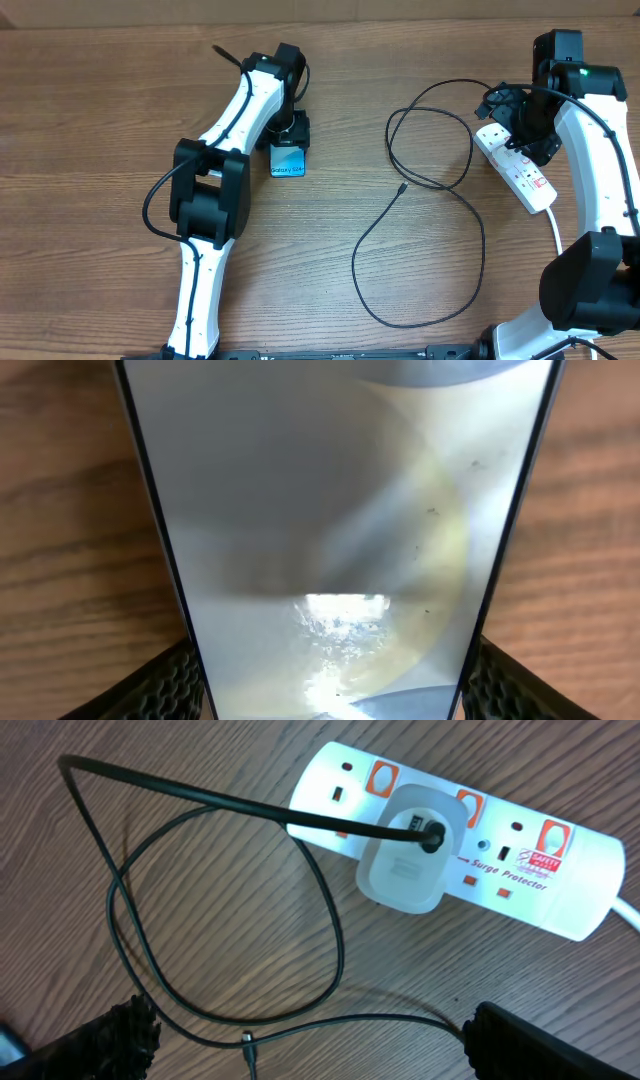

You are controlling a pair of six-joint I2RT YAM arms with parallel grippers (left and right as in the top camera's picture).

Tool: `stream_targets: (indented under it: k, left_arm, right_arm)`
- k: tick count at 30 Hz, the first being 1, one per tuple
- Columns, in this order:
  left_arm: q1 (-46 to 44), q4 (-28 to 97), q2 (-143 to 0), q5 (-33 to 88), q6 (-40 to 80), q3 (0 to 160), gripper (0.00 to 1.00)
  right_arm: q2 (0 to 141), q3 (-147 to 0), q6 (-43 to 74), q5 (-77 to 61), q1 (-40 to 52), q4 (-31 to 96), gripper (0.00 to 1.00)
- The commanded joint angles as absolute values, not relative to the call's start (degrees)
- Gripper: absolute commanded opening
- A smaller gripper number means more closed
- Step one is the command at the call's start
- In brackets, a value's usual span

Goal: Plug charger to phone and switch on socket
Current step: 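Lift the phone with the left gripper and tilt it upright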

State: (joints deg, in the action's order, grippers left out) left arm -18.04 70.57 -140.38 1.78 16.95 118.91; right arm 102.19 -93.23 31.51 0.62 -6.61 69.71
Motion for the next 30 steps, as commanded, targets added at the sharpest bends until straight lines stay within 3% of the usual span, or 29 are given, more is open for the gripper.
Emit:
stream_targets:
  k: [1,4,10,11,13,24,30]
  left_arm:
    - [-19.07,70.81,-142.19,0.62,7.33,117.01,0.72]
    - [-19.11,70.35,-142.19,-0.84,10.28,116.99,0.79]
    - [-18.63,69.78,-142.21,-1.04,19.11,116.99,0.79]
    - [-18.65,69.78,-142.19,-0.73,19.75,117.01,0.82]
    - [-18.65,69.78,-142.19,-0.40,19.62,116.99,1.00]
    - [-18.96,66.57,-142.12,4.19,16.78,117.36,1.00]
    - [-19.88,66.70,-142.12,2.87,16.78,117.36,1.00]
  right_arm:
    - [101.97,-94.56,31.64,-0.36,-6.50,69.58,1.00]
    - [101.97,-94.56,31.64,-0.36,-6.50,69.71,1.00]
    - [101.97,-94.56,31.64,-0.36,-6.50,70.24,1.00]
    - [101.97,-94.56,31.64,-0.34,-6.50,70.24,1.00]
    - [101.97,-94.56,31.64,-0.34,-6.50,70.22,1.00]
    - [101.97,-94.56,31.64,-0.47,-6.50,69.82,1.00]
    - [101.97,-94.56,31.64,-8.49,-6.50,71.11,1.00]
